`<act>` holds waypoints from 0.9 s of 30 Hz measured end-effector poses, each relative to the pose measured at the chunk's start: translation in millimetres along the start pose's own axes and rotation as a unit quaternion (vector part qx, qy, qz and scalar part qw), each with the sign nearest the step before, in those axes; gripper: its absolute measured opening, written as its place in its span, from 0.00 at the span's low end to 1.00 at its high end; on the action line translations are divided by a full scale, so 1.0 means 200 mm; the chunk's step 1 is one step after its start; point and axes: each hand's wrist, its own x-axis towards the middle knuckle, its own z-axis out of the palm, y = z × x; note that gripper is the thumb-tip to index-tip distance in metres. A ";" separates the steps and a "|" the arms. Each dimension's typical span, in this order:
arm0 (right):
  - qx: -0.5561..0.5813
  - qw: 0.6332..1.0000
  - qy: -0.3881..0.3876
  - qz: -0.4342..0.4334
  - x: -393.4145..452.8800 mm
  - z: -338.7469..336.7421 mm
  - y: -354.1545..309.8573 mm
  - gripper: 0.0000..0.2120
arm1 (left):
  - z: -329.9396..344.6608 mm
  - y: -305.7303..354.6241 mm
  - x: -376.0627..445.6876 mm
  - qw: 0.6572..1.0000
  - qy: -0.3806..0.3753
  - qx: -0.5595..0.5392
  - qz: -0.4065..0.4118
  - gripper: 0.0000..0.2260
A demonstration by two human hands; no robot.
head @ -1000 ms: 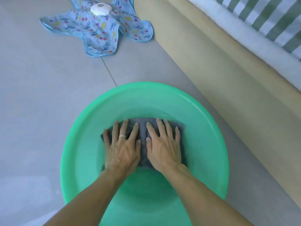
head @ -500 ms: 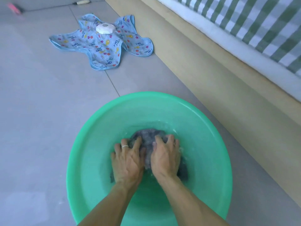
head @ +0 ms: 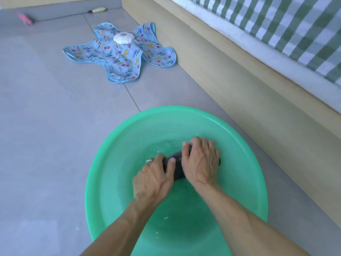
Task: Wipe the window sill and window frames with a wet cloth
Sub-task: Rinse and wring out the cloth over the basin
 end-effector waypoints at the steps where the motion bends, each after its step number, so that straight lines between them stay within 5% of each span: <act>1: -0.004 1.000 -0.022 0.011 -0.05 0.02 0.01 0.17 | 0.01 -0.01 -0.01 0.998 0.020 0.066 0.002 0.15; 6: 0.027 0.988 -0.143 0.049 -0.25 0.11 -0.03 0.14 | 0.09 -0.11 0.00 0.998 0.026 0.049 0.014 0.19; 8: 0.177 0.965 -0.165 0.096 -0.21 0.06 -0.12 0.09 | 0.11 -0.12 0.03 0.997 0.030 -0.068 0.008 0.12; 10: 0.332 0.910 -0.176 0.173 -0.17 0.01 -0.20 0.13 | 0.08 -0.08 0.05 0.972 0.023 -0.234 -0.022 0.16; 13: 0.321 0.921 -0.154 0.158 -0.12 -0.06 -0.27 0.20 | 0.00 -0.01 0.04 0.932 -0.053 -0.351 -0.069 0.21; 17: 0.161 0.981 -0.088 0.057 -0.01 -0.02 -0.11 0.23 | -0.07 0.03 0.00 0.951 -0.150 -0.270 0.019 0.24; 20: -0.010 0.991 -0.059 -0.119 0.00 -0.01 0.03 0.17 | -0.08 -0.05 0.03 0.983 -0.111 -0.105 0.099 0.18; 22: -0.082 0.964 -0.125 -0.218 0.01 -0.04 0.07 0.17 | -0.09 -0.10 0.04 0.986 -0.082 0.063 0.127 0.10; 25: -0.157 0.894 -0.305 -0.289 -0.01 -0.09 0.08 0.28 | -0.07 -0.15 0.05 0.968 -0.091 0.196 0.129 0.23; 27: -0.138 0.903 -0.314 -0.258 -0.02 -0.08 0.05 0.26 | -0.04 -0.15 0.03 0.966 -0.098 0.197 0.134 0.32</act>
